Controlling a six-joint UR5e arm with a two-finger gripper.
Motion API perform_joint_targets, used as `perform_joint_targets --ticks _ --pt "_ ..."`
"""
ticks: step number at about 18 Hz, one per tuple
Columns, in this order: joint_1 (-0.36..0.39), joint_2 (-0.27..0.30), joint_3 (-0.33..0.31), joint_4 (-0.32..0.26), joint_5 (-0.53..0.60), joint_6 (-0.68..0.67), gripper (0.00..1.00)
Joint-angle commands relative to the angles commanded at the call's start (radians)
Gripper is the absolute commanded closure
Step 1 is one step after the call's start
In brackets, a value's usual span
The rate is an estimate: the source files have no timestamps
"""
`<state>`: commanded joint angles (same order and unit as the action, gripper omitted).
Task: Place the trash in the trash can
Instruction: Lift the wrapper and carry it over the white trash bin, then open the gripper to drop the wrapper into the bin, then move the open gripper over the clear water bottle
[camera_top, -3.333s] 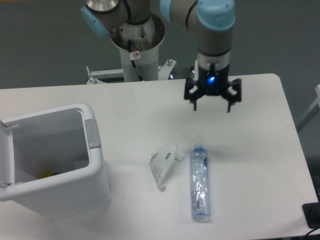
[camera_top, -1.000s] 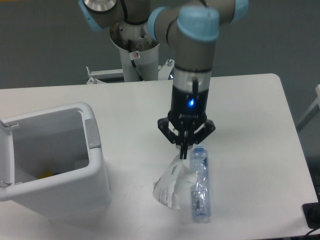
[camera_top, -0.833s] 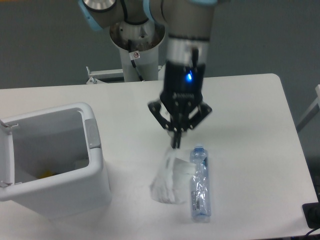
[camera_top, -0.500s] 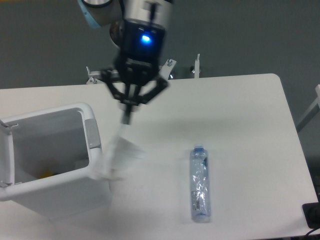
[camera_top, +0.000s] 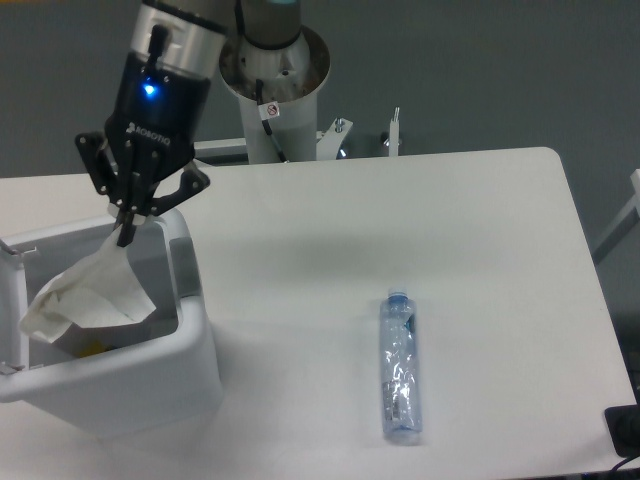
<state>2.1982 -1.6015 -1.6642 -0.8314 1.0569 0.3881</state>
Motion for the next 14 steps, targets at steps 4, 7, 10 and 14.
perform_joint_targets --ticks 4,7,10,14 --pt "0.0 0.005 -0.014 0.002 -0.001 0.026 0.7" --pt "0.0 0.006 -0.014 0.0 -0.006 0.023 0.29" --pt "0.002 0.012 -0.002 0.0 -0.006 -0.026 0.17" --pt "0.137 0.014 0.03 0.0 -0.011 -0.188 0.07"
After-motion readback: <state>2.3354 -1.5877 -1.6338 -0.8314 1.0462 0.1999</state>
